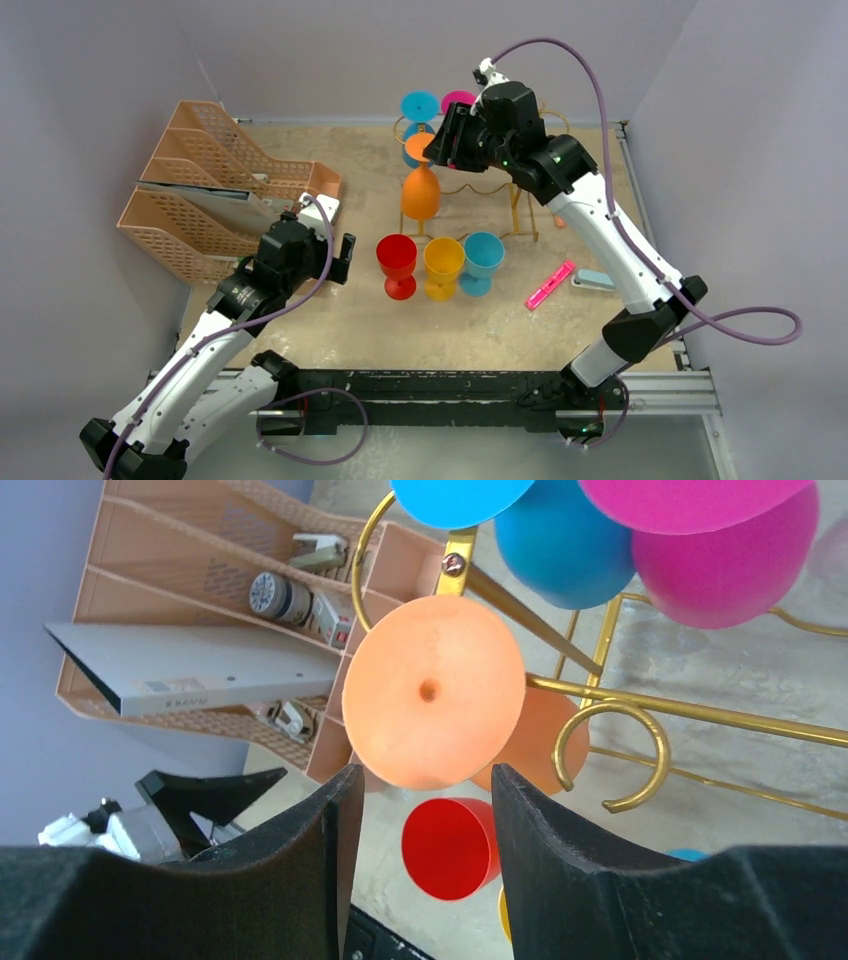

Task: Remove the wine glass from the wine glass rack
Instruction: Pick up the wine glass from the wine rack.

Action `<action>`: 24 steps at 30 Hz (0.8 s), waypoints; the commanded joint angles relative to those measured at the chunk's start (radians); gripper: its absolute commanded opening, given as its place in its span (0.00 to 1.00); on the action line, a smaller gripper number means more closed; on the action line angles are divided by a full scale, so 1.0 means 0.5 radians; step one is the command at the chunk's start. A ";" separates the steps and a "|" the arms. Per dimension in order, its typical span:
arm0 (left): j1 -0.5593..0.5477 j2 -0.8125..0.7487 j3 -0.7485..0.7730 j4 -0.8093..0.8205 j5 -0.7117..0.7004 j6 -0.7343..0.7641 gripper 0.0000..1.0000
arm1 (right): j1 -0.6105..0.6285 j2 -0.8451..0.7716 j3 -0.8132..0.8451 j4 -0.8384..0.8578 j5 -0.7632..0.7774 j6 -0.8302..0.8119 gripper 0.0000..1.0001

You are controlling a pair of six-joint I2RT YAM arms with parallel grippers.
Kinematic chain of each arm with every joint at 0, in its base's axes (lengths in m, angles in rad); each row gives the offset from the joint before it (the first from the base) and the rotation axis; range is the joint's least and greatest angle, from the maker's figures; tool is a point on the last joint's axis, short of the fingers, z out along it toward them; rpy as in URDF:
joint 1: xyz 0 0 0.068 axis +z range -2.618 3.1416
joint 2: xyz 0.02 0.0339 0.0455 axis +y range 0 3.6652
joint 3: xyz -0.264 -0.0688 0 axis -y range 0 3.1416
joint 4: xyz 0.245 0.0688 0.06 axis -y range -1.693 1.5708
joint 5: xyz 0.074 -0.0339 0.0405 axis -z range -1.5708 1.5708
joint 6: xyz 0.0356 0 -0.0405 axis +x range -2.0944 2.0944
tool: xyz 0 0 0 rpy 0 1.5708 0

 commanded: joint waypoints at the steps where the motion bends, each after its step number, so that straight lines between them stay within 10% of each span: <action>1: 0.008 -0.021 0.052 0.011 -0.030 0.031 0.90 | -0.006 -0.071 0.022 0.034 0.205 0.122 0.53; 24: 0.007 0.004 0.055 0.002 -0.027 0.032 0.90 | -0.009 -0.011 -0.058 0.142 0.289 0.246 0.43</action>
